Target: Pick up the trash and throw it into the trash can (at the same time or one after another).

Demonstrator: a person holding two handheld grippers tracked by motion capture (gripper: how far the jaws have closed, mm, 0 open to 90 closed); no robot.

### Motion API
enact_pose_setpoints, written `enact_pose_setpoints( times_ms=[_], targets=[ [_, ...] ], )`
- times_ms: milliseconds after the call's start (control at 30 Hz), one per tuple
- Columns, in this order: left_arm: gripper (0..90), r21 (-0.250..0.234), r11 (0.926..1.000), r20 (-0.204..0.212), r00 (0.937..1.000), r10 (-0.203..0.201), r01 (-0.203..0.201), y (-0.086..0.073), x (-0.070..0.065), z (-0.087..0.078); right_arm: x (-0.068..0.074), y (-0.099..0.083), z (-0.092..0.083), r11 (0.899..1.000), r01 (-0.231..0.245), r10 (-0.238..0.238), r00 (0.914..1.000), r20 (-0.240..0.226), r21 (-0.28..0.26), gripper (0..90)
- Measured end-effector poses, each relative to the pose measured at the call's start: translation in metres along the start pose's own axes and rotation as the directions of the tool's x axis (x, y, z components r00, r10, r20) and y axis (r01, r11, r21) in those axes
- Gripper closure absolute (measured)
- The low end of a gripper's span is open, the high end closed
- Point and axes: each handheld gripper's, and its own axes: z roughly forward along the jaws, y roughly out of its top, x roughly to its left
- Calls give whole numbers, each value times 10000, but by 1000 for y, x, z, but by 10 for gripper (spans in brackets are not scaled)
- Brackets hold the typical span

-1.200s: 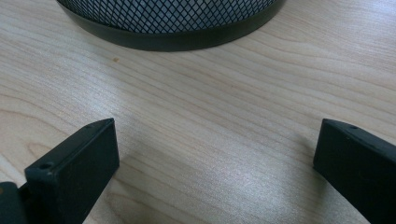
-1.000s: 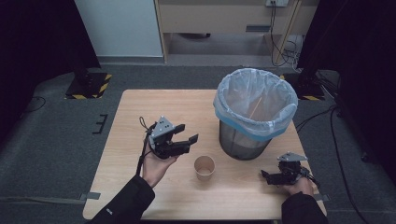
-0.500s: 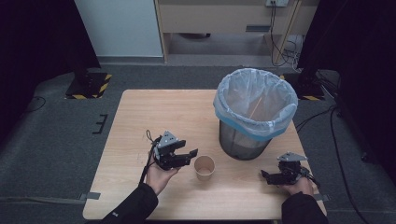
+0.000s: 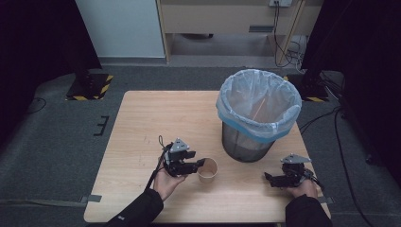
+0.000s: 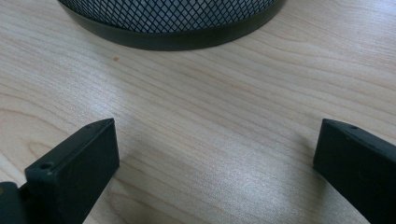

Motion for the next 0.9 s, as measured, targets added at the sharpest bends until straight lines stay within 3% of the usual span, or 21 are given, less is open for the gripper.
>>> enact_pose_setpoints(
  times_ms=[233,533,700,900],
  targets=[
    [562,604,9979,156,9996,-247,237,-3,-1,9,0,0,0,10000,5,-5,10000,-11,7,4],
    [731,999,9938,125,9986,-511,496,-3,-1,12,0,0,0,10000,5,-5,10000,-11,13,4],
    [810,1071,9928,116,9984,-546,530,-3,-1,12,0,0,0,10000,17,-17,10000,-9,14,4],
    [816,883,9948,64,9987,-511,503,-1,-2,9,0,0,0,10000,15,-15,10000,-10,15,4]
  ],
)
